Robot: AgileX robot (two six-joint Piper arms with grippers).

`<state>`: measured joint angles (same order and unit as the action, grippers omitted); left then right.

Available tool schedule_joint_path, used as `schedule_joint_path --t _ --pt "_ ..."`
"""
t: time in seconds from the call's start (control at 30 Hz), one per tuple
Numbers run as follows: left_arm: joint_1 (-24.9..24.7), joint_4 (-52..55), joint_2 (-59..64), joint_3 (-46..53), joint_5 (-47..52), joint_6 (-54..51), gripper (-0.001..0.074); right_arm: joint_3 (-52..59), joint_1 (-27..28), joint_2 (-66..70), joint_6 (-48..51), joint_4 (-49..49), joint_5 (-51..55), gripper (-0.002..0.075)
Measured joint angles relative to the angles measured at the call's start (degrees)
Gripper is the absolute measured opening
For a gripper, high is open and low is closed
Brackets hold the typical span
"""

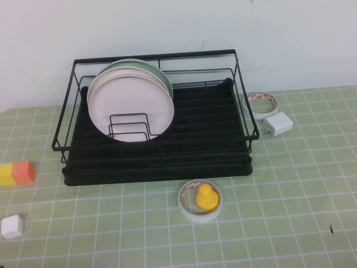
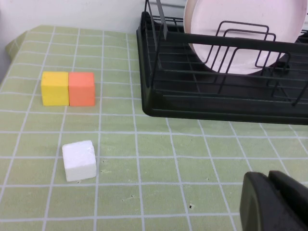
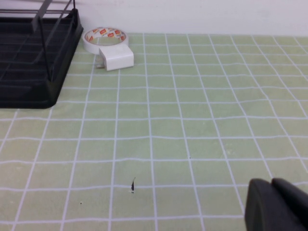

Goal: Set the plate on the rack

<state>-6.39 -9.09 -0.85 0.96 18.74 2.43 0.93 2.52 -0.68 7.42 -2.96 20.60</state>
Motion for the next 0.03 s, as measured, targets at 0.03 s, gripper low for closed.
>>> schedule_joint_path --t 0.03 --pt "0.0 0.0 0.0 0.0 0.0 0.0 -0.0001 0.0 0.0 0.0 0.0 0.0 0.0 -0.0001"
